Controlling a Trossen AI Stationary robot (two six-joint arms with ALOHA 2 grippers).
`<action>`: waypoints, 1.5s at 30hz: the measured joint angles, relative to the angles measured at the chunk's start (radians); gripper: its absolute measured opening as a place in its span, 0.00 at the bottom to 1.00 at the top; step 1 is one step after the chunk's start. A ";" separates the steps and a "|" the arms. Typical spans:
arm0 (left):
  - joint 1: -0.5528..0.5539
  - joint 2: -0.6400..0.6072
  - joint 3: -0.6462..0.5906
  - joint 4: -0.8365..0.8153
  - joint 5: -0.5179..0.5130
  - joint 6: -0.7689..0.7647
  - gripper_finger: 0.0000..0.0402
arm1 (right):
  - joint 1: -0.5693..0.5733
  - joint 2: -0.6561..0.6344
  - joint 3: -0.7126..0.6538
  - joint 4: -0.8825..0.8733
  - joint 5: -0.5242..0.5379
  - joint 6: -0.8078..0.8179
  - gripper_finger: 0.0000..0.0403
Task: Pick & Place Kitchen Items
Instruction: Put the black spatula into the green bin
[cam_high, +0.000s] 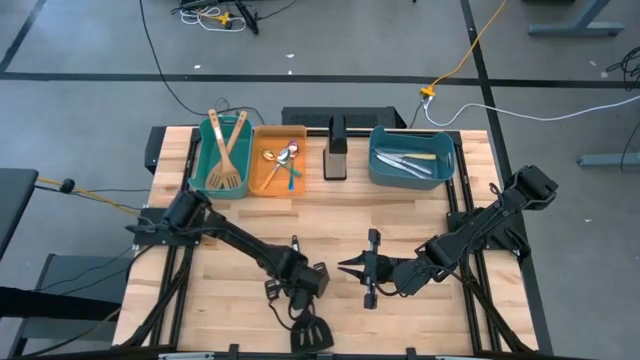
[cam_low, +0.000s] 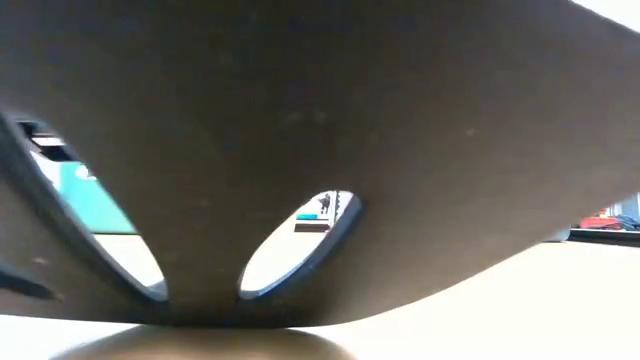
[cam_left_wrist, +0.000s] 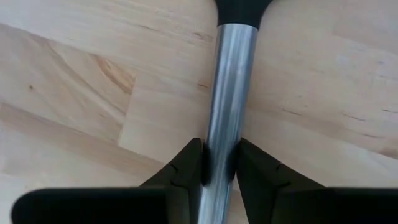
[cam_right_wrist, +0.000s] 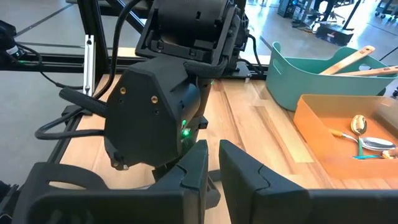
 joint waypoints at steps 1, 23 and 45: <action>0.000 0.002 0.009 -0.012 -0.002 -0.008 0.21 | 0.000 0.000 0.000 0.000 0.000 0.000 0.12; -0.019 0.010 0.172 -0.200 -0.058 -0.160 0.20 | 0.000 0.000 0.000 0.000 0.000 0.000 0.12; -0.018 -0.005 0.376 -0.473 -0.080 -0.376 0.20 | 0.000 0.000 0.000 -0.008 0.000 0.000 0.12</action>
